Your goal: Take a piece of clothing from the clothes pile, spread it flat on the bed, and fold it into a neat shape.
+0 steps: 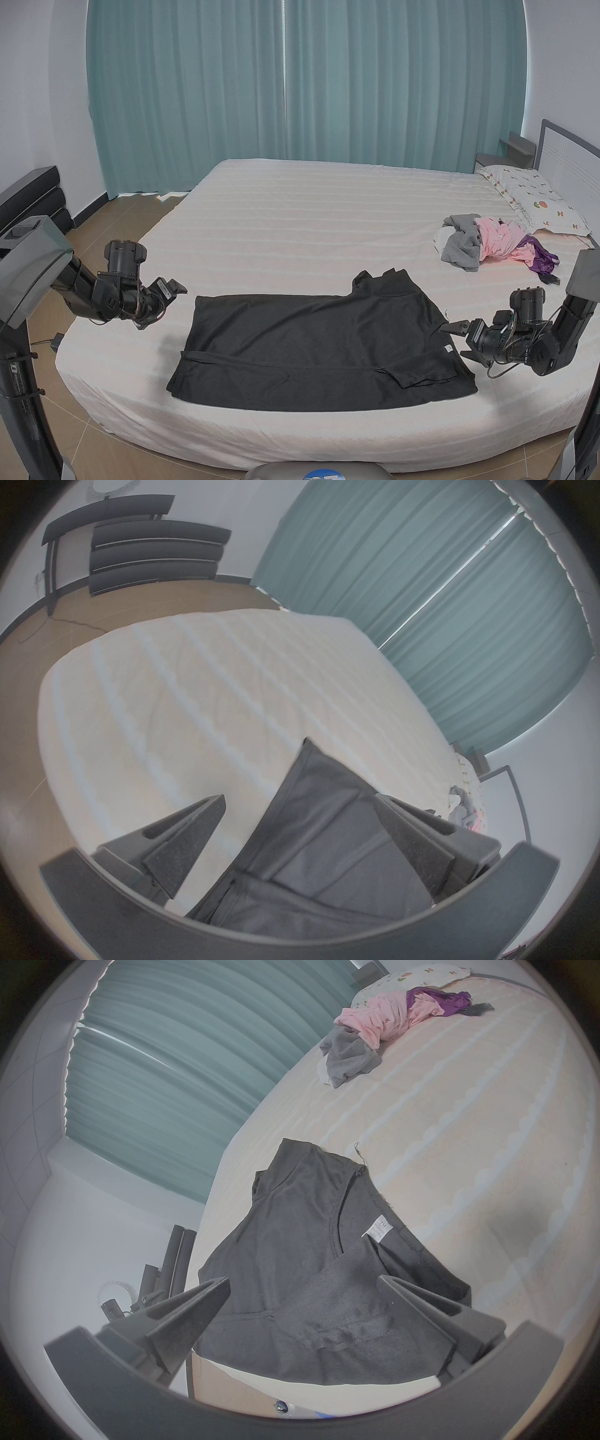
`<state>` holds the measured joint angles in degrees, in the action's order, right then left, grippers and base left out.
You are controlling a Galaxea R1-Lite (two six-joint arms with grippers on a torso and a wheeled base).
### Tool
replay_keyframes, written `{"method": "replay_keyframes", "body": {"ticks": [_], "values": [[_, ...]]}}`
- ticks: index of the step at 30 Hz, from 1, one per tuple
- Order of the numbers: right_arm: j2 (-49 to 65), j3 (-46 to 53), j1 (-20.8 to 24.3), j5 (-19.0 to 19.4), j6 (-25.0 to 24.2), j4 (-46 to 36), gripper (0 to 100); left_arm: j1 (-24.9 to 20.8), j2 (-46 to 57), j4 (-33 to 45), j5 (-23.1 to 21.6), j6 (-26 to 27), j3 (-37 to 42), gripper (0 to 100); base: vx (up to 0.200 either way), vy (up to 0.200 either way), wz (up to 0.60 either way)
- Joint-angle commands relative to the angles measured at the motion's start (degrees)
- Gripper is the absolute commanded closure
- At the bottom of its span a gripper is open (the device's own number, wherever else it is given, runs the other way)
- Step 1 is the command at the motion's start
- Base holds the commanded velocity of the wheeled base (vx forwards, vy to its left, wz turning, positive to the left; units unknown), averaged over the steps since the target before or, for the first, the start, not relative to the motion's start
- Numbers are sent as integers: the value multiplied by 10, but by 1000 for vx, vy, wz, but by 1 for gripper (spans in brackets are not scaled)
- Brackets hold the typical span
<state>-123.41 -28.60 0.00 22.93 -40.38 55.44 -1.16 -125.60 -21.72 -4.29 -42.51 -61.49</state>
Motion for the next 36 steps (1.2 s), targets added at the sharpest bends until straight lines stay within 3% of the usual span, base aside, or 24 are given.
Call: {"method": "replay_keyframes", "body": {"ticks": [1, 6, 9, 19, 36], "values": [[-5, 12, 2, 2, -22, 21, 0, 5, -72, 14, -36, 14, -100, 0, 0, 0, 0], [-13, 16, 0, 12, -25, 22, 0, 4, -120, 39, -102, 13, -183, 0, 0, 0, 0], [-18, 15, -6, 22, -27, 22, 0, 0, -146, 41, -106, 12, -222, 0, 0, 0, 0], [-34, 13, -4, 25, -47, 23, 0, -13, -219, 42, -63, 12, -333, 0, 0, 0, 0], [-38, 18, 6, 25, -46, 23, 0, -14, -291, 42, -27, 9, -410, 0, 0, 0, 0]]}}
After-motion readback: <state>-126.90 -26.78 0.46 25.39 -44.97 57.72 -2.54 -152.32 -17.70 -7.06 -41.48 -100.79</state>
